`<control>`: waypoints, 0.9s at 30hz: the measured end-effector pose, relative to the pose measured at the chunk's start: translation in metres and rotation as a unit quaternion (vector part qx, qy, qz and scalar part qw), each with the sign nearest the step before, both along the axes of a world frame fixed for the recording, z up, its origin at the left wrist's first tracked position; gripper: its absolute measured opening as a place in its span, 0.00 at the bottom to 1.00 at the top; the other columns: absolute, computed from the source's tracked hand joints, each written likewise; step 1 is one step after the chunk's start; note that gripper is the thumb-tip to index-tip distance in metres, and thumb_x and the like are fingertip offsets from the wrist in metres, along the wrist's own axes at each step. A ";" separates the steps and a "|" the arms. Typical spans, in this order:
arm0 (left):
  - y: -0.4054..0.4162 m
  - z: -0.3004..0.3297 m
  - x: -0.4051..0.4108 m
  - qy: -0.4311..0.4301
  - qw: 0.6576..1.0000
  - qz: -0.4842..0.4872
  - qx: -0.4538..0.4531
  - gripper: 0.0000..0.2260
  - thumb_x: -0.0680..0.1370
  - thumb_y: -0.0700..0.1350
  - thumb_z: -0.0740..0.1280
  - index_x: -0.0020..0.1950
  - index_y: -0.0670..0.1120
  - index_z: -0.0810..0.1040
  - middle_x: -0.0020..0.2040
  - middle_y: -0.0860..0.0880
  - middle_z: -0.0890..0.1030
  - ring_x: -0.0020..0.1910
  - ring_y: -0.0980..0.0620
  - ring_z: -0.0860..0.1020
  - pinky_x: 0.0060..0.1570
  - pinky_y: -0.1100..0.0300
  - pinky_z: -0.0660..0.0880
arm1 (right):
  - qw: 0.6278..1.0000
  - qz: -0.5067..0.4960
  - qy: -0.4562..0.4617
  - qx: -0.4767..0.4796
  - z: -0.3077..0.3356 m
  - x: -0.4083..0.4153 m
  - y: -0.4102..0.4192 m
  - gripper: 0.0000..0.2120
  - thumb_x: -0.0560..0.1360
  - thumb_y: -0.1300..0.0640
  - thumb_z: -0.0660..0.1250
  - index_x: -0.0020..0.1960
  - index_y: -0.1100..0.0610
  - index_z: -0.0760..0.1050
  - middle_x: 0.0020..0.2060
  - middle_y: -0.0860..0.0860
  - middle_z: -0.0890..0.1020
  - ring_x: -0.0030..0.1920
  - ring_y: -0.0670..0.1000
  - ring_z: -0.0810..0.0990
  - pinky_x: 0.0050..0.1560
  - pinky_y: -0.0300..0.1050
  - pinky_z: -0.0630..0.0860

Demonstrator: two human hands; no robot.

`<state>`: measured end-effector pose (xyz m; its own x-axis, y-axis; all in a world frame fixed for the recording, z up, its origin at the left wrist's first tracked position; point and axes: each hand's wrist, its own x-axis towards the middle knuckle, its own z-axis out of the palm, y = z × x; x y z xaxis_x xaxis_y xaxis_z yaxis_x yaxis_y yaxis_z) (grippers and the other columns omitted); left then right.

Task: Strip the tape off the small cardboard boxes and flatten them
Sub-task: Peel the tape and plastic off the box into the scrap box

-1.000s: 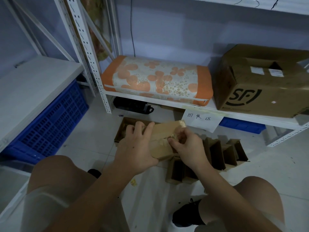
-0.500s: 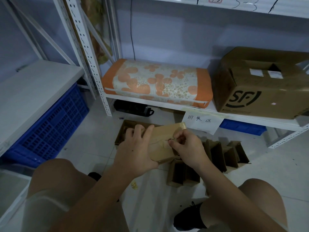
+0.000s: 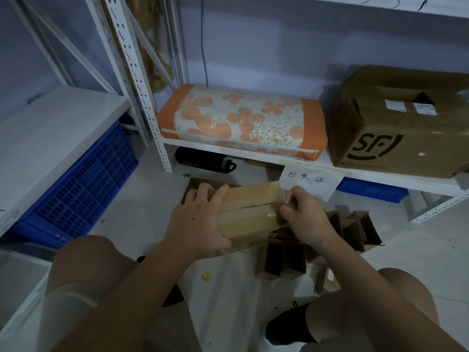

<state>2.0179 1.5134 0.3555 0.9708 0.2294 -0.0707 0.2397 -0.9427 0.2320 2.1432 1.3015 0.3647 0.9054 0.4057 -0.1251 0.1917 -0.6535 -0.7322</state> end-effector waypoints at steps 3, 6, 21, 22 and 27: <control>0.007 -0.002 -0.006 0.001 1.000 -0.017 0.006 0.53 0.63 0.66 0.71 0.83 0.56 0.51 0.69 0.51 0.61 0.64 0.50 0.66 0.51 0.54 0.76 | 0.996 -0.029 -0.074 -0.032 0.006 0.009 -0.010 0.07 0.76 0.65 0.67 0.44 0.56 0.70 0.40 0.53 0.78 0.43 0.53 0.77 0.44 0.49 0.77; 0.001 -0.004 -0.007 0.006 1.000 -0.025 0.000 0.53 0.64 0.68 0.70 0.83 0.57 0.49 0.68 0.52 0.60 0.64 0.50 0.65 0.50 0.56 0.73 | 0.980 -0.032 -0.181 -0.076 0.011 0.006 -0.007 0.08 0.75 0.64 0.68 0.44 0.53 0.71 0.41 0.48 0.75 0.41 0.50 0.74 0.43 0.48 0.76; 0.000 -0.002 -0.007 -0.037 0.999 0.006 -0.014 0.52 0.62 0.65 0.74 0.81 0.56 0.55 0.69 0.52 0.60 0.67 0.48 0.62 0.46 0.56 0.72 | 0.995 0.031 -0.084 0.053 -0.016 -0.012 0.013 0.06 0.75 0.54 0.75 0.51 0.48 0.82 0.52 0.45 0.76 0.53 0.44 0.77 0.60 0.43 0.76; 0.001 -0.002 -0.008 -0.043 0.999 0.003 -0.013 0.52 0.62 0.65 0.74 0.81 0.56 0.55 0.69 0.52 0.60 0.67 0.48 0.62 0.46 0.56 0.73 | 0.994 0.015 -0.090 0.055 -0.016 -0.011 0.013 0.08 0.75 0.54 0.75 0.53 0.47 0.81 0.52 0.46 0.76 0.52 0.45 0.77 0.59 0.46 0.77; 0.004 -0.003 -0.013 -0.065 0.998 -0.012 -0.001 0.52 0.61 0.66 0.74 0.81 0.56 0.57 0.67 0.52 0.62 0.65 0.48 0.63 0.43 0.56 0.73 | 0.997 -0.002 -0.036 0.074 -0.018 -0.012 0.016 0.16 0.78 0.54 0.72 0.64 0.47 0.76 0.46 0.46 0.79 0.47 0.45 0.77 0.49 0.40 0.74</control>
